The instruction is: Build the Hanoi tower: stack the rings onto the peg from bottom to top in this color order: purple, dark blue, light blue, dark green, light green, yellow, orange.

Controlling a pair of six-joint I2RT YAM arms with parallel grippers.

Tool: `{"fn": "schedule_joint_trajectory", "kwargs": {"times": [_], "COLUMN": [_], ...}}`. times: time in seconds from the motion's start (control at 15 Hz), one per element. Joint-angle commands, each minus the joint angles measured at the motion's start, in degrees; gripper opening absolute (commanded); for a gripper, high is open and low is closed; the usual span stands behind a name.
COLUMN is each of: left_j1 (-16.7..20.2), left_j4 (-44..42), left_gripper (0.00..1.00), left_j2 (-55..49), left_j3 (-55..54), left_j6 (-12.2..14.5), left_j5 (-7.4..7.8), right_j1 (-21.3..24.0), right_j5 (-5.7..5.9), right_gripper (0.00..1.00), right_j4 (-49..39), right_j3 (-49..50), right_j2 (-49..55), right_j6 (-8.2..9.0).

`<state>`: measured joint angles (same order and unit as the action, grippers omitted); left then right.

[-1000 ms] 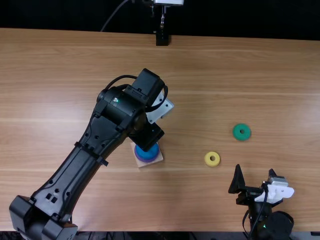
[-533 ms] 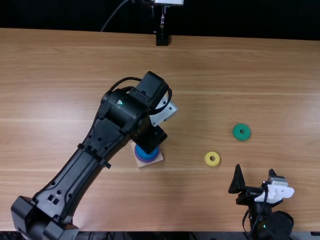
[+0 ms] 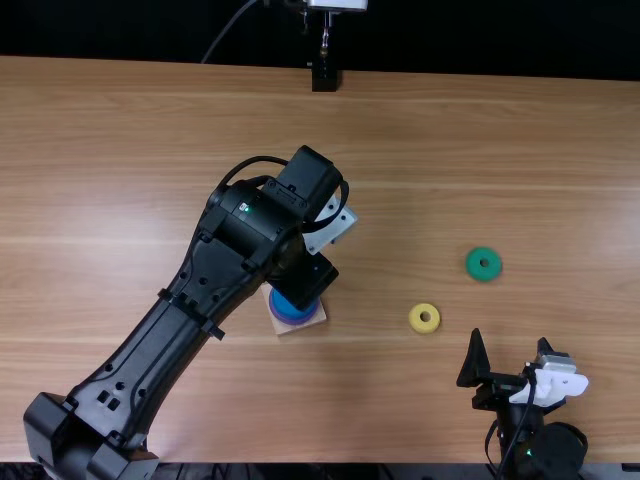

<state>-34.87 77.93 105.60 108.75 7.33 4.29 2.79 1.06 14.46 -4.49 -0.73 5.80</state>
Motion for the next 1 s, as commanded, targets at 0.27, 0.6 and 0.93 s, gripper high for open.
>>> {"fn": "schedule_joint_trajectory", "kwargs": {"times": [0.27, 0.6, 0.93], "left_j1": [0.7, 2.8, 2.9], "left_j4": [0.2, 0.5, 0.1], "left_gripper": [0.0, 0.0, 0.0], "left_j2": [0.6, 0.6, 0.7], "left_j3": [0.9, 0.8, -0.7], "left_j6": [-0.1, 0.0, 0.3], "left_j5": [0.35, 0.35, 0.45], "right_j1": [0.7, 0.7, 0.7], "right_j5": [0.52, 0.52, 0.52], "right_gripper": [1.0, 1.0, 1.0], "right_j4": [4.0, 4.0, 4.0], "right_j3": [3.6, 3.6, 3.6], "right_j2": [0.7, 0.7, 0.7], "right_j6": [-0.32, -0.32, -0.32]}}
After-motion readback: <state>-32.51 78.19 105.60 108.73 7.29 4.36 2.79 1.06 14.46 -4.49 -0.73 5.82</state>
